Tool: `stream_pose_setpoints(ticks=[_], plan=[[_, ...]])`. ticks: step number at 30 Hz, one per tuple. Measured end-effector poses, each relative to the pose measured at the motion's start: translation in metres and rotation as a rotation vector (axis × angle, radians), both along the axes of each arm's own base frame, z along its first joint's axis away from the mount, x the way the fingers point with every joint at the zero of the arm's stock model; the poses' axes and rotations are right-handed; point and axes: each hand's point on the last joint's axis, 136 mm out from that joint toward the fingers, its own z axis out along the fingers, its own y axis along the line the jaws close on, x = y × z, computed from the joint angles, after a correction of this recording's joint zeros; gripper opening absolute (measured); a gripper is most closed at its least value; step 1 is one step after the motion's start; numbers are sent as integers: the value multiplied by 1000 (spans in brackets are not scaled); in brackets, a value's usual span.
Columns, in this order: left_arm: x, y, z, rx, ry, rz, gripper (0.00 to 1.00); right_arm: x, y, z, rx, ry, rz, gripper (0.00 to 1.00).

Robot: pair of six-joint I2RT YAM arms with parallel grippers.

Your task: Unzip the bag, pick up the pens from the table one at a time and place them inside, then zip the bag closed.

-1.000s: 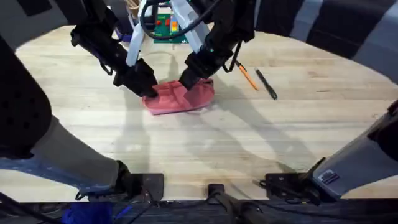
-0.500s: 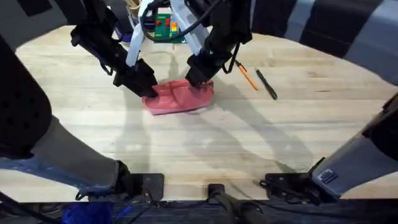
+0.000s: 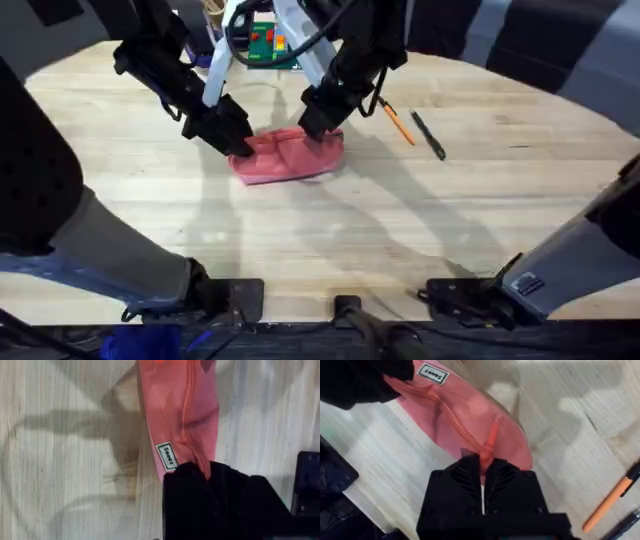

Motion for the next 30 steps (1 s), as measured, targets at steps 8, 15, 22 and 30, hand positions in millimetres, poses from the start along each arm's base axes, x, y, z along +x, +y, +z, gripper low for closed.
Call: stream_pose_setpoints(ticks=[8,15,22,30], plan=[[1,0,0,1,-4,0,42,2,11,3,6,-57,49,32],[1,0,-1,2,-7,0,42,3,23,5,8,-112,84,32],[2,-1,1,-12,-14,-6,42,4,30,7,24,-132,91,32],[4,-5,5,-78,-97,-103,42,4,35,10,45,-134,98,32]])
